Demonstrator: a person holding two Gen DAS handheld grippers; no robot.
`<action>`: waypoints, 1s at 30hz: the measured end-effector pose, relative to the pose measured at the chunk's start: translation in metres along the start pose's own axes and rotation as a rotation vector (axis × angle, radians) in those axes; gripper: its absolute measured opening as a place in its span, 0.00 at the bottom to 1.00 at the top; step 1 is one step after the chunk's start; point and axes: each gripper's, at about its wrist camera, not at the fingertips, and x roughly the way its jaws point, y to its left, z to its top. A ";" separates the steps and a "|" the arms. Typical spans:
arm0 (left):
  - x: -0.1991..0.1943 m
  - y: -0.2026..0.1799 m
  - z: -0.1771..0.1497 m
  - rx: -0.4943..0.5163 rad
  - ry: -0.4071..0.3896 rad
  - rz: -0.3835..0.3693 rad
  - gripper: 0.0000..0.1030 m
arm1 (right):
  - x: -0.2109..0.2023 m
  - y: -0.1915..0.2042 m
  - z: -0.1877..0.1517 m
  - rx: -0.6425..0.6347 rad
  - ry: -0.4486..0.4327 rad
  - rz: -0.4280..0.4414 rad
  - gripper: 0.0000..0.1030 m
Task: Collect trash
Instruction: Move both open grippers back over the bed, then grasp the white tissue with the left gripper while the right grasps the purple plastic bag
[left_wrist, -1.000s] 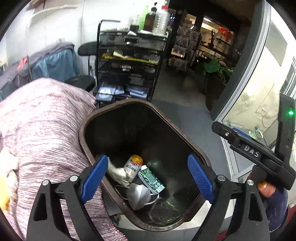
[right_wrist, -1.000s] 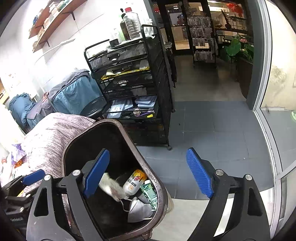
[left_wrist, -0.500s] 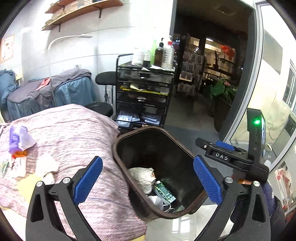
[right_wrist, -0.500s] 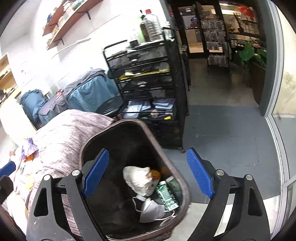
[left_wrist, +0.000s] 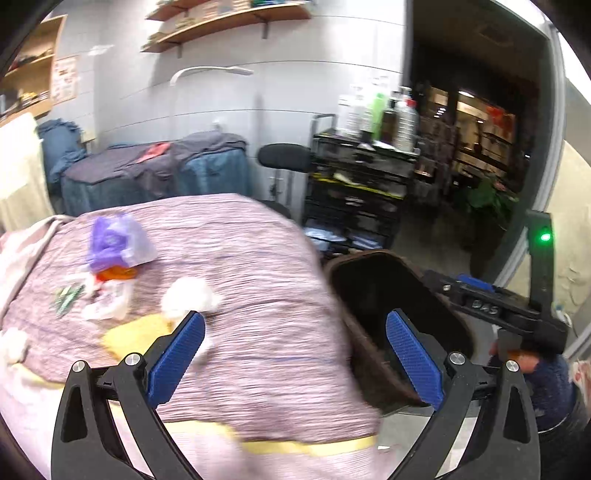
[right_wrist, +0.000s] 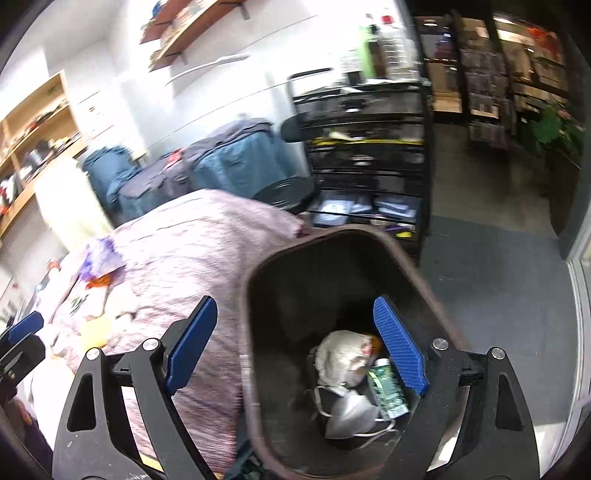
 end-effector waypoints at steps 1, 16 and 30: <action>-0.002 0.011 -0.002 -0.012 0.001 0.020 0.94 | 0.002 0.009 0.000 -0.017 0.003 0.016 0.83; -0.037 0.181 -0.044 -0.223 0.065 0.329 0.94 | 0.041 0.151 0.009 -0.212 0.084 0.310 0.83; -0.031 0.345 -0.064 -0.422 0.169 0.512 0.94 | 0.115 0.289 0.036 -0.396 0.149 0.440 0.83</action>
